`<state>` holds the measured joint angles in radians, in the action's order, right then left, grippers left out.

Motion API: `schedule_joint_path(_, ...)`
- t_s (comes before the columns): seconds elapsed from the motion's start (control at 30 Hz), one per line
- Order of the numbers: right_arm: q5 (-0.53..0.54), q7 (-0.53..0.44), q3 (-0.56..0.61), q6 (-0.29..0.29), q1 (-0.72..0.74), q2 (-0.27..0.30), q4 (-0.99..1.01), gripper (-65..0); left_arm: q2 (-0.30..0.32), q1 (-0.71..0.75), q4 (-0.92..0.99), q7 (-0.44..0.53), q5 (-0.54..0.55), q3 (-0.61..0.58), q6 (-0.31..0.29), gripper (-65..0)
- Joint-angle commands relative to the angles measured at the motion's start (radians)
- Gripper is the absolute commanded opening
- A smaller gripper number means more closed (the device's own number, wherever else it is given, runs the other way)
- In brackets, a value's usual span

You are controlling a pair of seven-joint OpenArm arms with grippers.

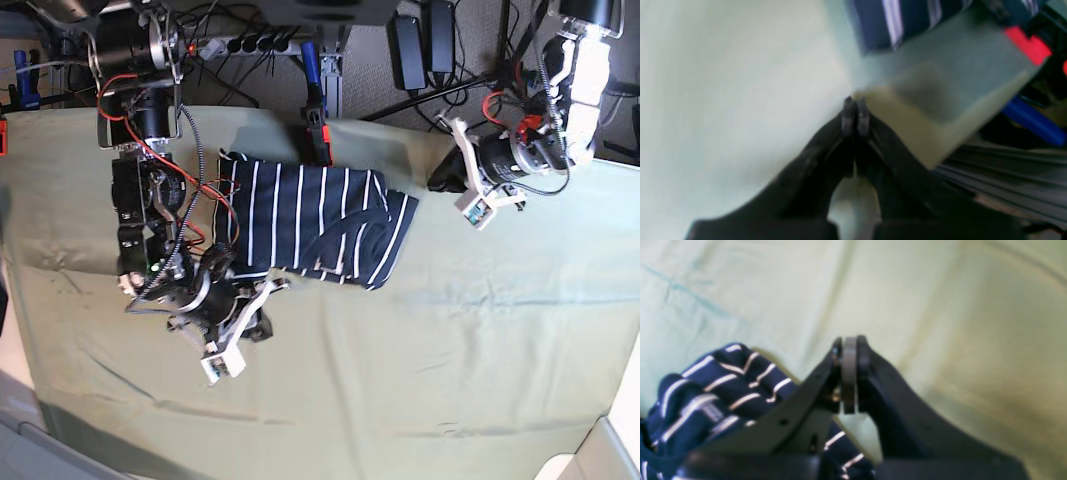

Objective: Fold the T-shirt properly
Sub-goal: 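Hold the bundle with both grippers and square it into a stack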

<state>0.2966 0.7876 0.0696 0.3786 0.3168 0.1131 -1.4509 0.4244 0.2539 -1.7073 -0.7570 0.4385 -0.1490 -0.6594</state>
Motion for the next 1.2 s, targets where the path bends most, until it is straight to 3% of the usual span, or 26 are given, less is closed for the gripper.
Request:
schedule_joint_path(0.0, -0.002, -0.028, -0.003, 0.064, 0.039, 0.003, 0.006, -65.0, -0.005, -0.012, -0.008, -0.008, -0.024, -0.024, 0.023, -65.0)
schedule_joint_path(0.27, 0.003, -0.024, 0.012, 0.090, 0.079, 0.003, 0.132, -65.0, -0.035, -0.046, 0.000, 0.028, -0.137, -0.120, 0.080, -65.0)
schedule_joint_path(0.4, 0.003, 0.046, 0.024, 0.090, 0.077, 0.003, 0.132, -65.0, -0.034, -0.073, 0.034, 0.060, -0.178, -0.120, 0.082, -65.0)
schedule_joint_path(0.5, 0.039, 0.107, 0.024, 0.091, 0.066, 0.014, 0.132, -65.0, -0.037, -0.103, 0.089, 0.082, -0.197, -0.120, 0.127, -65.0)
schedule_joint_path(0.7, 0.192, 0.153, 0.024, 0.095, 0.037, 0.092, 0.126, -65.0, -0.069, -0.220, 0.266, 0.085, -0.197, -0.120, 0.128, -65.0)
schedule_joint_path(0.8, 0.259, 0.211, 0.024, 0.098, 0.011, 0.135, 0.100, -65.0, -0.100, -0.274, 0.327, 0.090, -0.199, -0.120, 0.128, -65.0)
schedule_joint_path(0.97, 0.333, 0.226, 0.024, 0.098, -0.059, 0.197, -0.006, -65.0, -0.165, -0.377, 0.429, 0.099, -0.230, -0.129, 0.124, -65.0)
schedule_joint_path(1.17, 0.378, 0.266, 0.024, 0.098, -0.158, 0.252, -0.120, -65.0, -0.247, -0.485, 0.580, 0.116, -0.252, -0.271, 0.127, -65.0)
